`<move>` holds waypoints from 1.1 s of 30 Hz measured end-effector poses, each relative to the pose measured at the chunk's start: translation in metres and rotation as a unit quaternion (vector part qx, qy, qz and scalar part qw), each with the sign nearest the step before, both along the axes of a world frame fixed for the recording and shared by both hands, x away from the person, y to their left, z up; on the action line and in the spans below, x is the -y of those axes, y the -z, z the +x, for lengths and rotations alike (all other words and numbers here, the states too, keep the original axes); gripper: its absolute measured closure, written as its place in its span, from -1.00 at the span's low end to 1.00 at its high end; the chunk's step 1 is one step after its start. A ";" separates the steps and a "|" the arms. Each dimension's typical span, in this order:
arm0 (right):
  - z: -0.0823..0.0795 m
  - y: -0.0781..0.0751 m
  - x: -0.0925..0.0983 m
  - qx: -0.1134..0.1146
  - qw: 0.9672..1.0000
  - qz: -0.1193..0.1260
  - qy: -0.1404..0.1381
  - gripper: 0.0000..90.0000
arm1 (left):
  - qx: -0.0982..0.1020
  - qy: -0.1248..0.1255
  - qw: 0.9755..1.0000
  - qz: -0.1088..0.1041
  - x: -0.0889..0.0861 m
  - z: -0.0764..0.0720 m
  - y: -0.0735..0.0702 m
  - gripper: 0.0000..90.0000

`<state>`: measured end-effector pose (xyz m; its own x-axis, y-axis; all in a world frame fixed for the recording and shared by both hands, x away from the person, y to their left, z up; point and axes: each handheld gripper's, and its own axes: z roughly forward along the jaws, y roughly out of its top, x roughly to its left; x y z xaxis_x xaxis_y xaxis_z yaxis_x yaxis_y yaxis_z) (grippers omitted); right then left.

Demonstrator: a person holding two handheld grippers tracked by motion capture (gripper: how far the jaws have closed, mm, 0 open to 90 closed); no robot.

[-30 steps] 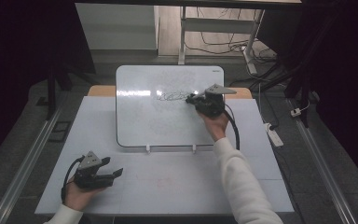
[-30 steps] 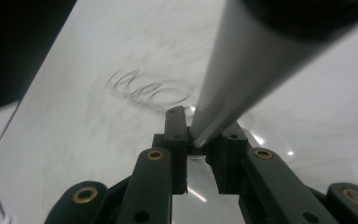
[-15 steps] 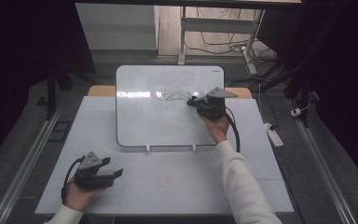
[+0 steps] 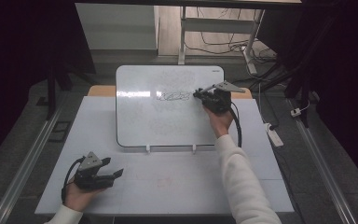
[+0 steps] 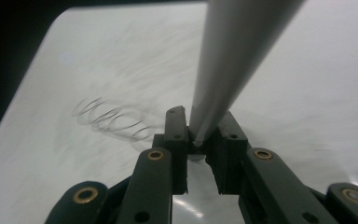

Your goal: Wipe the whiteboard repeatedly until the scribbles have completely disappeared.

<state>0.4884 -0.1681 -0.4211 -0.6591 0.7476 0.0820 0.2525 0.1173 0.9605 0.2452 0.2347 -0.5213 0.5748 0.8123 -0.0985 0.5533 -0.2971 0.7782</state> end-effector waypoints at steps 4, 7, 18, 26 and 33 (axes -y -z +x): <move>-0.007 0.006 -0.019 0.007 0.997 -0.050 -0.056 0.72 | -0.004 0.000 1.000 0.001 -0.001 0.002 0.002 -0.34; 0.001 -0.001 -0.011 0.014 0.999 -0.030 -0.025 0.72 | -0.001 0.001 1.000 0.001 0.000 0.000 0.001 -0.34; 0.001 0.001 -0.015 0.008 0.999 -0.026 -0.039 0.72 | -0.002 0.002 1.000 0.001 0.000 0.000 0.001 -0.34; -0.007 0.009 -0.031 0.007 0.996 -0.052 -0.074 0.72 | -0.004 0.001 1.000 0.000 -0.001 0.002 0.002 -0.34; 0.010 -0.008 -0.012 0.010 1.000 0.001 -0.001 0.72 | 0.003 0.000 1.000 -0.003 -0.001 0.000 0.000 -0.34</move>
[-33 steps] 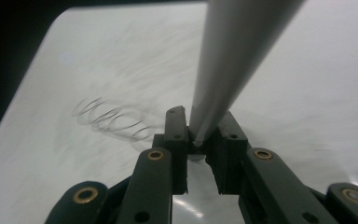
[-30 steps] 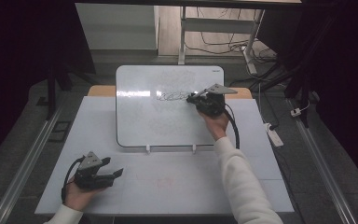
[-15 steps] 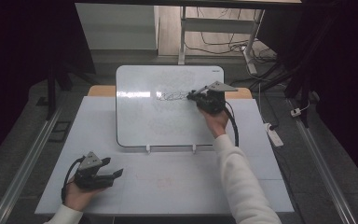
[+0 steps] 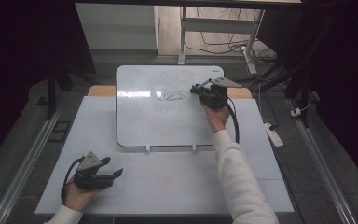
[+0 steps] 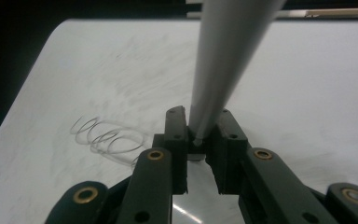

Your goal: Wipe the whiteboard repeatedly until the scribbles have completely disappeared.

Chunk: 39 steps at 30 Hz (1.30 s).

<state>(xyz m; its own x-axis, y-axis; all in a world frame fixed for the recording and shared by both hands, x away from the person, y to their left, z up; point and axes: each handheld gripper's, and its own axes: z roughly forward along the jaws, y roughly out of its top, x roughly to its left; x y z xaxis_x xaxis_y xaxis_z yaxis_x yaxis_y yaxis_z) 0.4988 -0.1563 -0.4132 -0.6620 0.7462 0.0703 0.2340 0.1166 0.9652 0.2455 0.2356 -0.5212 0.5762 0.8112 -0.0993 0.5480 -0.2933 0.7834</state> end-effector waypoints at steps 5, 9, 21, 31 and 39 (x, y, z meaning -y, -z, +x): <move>-0.014 0.014 -0.026 -0.005 0.996 -0.045 -0.071 0.72 | -0.003 0.001 1.000 0.002 0.000 0.002 0.001 -0.34; -0.002 0.003 -0.012 0.004 1.000 -0.014 -0.023 0.72 | 0.000 0.001 1.000 0.002 0.001 0.000 0.000 -0.34; 0.000 0.000 -0.016 0.007 1.000 -0.021 -0.021 0.72 | 0.002 0.002 1.000 0.000 0.001 -0.001 -0.001 -0.34; -0.008 0.011 -0.034 0.001 0.997 -0.038 -0.069 0.72 | 0.000 0.002 1.000 0.001 0.000 0.000 0.000 -0.34; -0.005 0.009 -0.037 -0.013 0.997 -0.019 -0.067 0.72 | 0.000 0.001 1.000 -0.001 -0.001 0.001 0.000 -0.34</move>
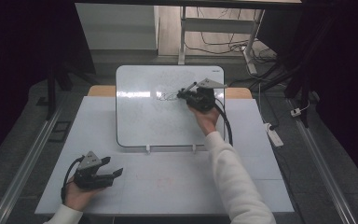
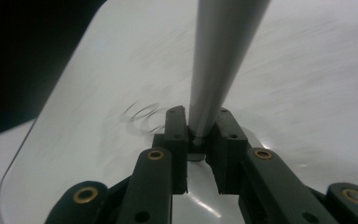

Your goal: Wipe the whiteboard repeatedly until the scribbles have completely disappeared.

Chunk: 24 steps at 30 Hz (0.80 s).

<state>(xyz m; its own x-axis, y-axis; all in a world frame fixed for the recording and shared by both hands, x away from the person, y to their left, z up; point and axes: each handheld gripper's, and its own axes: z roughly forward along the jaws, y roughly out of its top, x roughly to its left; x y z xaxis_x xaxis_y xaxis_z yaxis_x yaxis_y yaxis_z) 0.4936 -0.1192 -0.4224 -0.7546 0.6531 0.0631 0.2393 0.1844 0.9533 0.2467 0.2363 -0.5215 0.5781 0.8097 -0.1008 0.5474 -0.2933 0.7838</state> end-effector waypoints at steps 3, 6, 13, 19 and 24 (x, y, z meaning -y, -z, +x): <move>-0.005 0.004 -0.008 0.004 1.000 -0.019 -0.017 0.72 | 0.000 0.001 1.000 0.001 0.000 0.000 0.000 -0.34; 0.002 -0.004 -0.001 0.014 1.000 -0.006 0.013 0.72 | 0.003 0.001 1.000 0.001 0.001 -0.002 -0.001 -0.34; 0.001 0.000 -0.003 0.001 1.000 0.003 0.001 0.72 | 0.002 0.000 1.000 0.001 0.000 -0.001 0.000 -0.34; -0.001 0.000 -0.008 0.012 1.000 -0.012 -0.004 0.72 | 0.003 0.001 1.000 0.001 0.001 -0.002 -0.001 -0.34; 0.010 -0.008 0.002 0.010 0.999 0.022 0.027 0.72 | 0.003 0.000 1.000 0.000 0.000 -0.001 -0.001 -0.34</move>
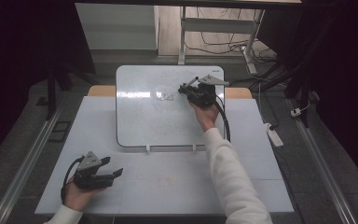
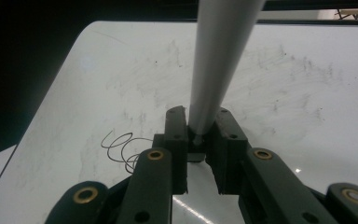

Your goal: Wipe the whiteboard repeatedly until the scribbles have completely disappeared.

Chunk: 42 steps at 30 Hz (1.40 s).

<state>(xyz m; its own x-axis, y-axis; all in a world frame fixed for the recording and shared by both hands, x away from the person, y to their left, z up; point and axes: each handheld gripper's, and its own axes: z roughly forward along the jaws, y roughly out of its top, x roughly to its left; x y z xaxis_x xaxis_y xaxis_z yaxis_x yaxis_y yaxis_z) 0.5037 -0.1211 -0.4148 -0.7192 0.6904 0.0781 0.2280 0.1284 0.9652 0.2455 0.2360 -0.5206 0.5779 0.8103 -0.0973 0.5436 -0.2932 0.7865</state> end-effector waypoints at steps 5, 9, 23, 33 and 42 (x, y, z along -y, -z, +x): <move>-0.016 0.014 -0.021 -0.008 0.997 -0.040 -0.061 0.72 | -0.001 0.000 1.000 -0.001 -0.001 0.001 0.000 -0.34; -0.013 0.011 -0.022 0.005 0.998 -0.037 -0.046 0.72 | 0.001 0.000 1.000 0.000 0.000 -0.001 0.000 -0.34; -0.010 0.011 -0.025 0.003 0.998 -0.031 -0.053 0.72 | 0.002 0.001 1.000 0.000 0.000 -0.001 0.000 -0.34; -0.015 0.017 -0.040 -0.003 0.997 -0.032 -0.075 0.72 | 0.000 0.000 1.000 0.000 -0.001 0.001 0.000 -0.34; 0.000 0.000 -0.026 0.008 1.000 -0.012 -0.022 0.72 | 0.001 0.001 1.000 0.001 -0.001 0.001 0.000 -0.34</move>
